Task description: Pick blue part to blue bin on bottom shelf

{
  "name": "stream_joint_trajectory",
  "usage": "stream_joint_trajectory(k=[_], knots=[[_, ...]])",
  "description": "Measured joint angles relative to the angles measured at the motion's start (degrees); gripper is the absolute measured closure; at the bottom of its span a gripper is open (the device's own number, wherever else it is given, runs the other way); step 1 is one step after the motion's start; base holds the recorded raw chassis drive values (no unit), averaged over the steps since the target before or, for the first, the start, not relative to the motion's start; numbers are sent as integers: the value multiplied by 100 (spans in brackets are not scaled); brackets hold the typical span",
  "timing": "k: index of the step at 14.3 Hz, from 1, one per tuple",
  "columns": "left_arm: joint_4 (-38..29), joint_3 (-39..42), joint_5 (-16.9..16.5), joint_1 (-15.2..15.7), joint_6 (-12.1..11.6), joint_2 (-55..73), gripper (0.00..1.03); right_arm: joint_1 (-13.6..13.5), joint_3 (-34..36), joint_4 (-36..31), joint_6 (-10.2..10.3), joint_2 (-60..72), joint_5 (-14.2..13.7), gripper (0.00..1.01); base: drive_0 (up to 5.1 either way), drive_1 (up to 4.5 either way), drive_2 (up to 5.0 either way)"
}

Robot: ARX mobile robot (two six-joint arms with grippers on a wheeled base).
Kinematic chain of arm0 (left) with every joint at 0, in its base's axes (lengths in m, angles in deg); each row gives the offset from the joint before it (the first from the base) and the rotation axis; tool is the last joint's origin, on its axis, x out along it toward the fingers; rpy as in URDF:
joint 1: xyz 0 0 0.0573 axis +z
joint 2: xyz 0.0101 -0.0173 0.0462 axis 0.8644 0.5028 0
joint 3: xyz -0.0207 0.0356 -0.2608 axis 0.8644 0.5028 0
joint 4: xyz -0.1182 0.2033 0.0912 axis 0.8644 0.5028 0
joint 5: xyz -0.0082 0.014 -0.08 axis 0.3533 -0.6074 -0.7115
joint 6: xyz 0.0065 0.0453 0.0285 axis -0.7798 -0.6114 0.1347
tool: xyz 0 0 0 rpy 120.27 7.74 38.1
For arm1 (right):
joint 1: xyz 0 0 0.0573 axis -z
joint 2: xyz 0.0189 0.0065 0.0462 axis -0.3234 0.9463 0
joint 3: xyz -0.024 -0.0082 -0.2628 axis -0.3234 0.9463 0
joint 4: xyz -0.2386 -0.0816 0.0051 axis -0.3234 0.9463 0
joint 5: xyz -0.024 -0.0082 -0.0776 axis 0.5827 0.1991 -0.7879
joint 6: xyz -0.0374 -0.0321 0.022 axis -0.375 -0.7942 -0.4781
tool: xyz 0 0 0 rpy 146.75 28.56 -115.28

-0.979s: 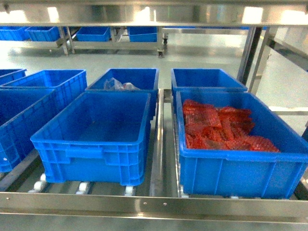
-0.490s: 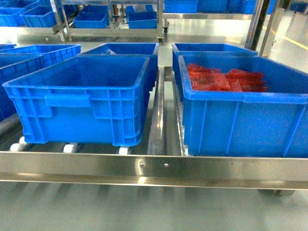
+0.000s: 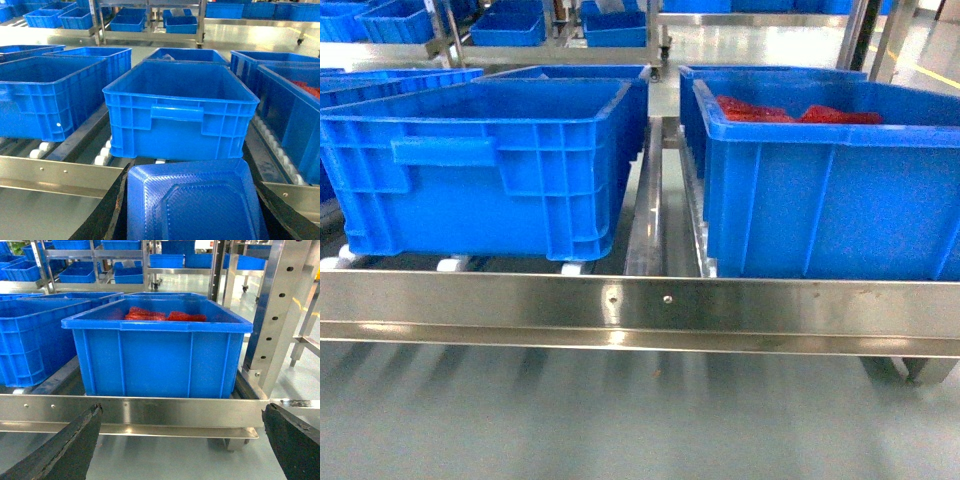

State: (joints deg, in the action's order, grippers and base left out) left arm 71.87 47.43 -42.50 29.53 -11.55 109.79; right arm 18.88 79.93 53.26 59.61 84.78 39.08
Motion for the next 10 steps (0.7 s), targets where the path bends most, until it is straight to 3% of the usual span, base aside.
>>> stream_joint_trajectory(k=[10], knots=[[-2, 0, 0, 0, 0, -2, 59, 0, 0, -9, 0, 0, 0, 3, 0, 0, 0]])
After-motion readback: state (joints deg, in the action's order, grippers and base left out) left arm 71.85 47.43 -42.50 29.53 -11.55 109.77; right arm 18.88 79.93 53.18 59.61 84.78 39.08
